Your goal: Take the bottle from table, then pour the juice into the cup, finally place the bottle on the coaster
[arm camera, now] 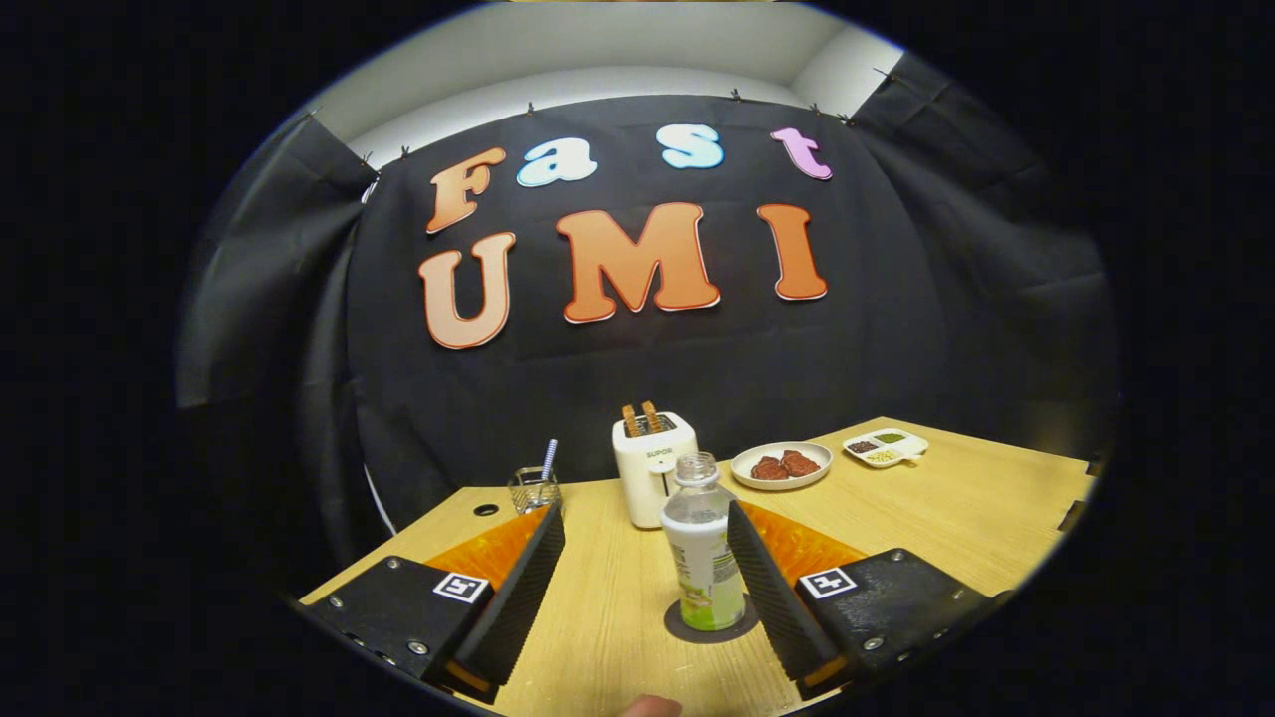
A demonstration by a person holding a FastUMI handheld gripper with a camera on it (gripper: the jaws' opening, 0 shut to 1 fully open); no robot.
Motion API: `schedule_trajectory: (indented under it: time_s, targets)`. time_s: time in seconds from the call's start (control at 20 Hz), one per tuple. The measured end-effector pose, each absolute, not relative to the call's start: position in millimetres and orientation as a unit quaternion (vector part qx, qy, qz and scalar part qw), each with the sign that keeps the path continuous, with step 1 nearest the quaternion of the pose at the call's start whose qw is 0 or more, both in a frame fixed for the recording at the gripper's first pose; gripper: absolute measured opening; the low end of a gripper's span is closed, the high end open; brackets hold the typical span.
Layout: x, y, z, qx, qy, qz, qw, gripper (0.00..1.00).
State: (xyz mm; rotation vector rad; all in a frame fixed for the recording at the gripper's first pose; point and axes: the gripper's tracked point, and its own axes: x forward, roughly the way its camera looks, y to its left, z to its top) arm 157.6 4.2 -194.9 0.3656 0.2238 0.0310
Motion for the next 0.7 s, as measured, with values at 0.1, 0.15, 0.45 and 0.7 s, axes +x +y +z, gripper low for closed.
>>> schedule_trajectory:
  time_s: [0.1,0.15,0.45,0.7]
  targets:
    - [146,9,-166,0.158,0.089,0.015,0.983,0.98]
    - [139,15,-151,0.151,0.080,0.017,0.985,0.98]
    - [95,59,-66,0.166,0.034,0.075,0.983,0.97]
    - [61,74,-22,0.184,0.000,0.113,0.976,0.97]
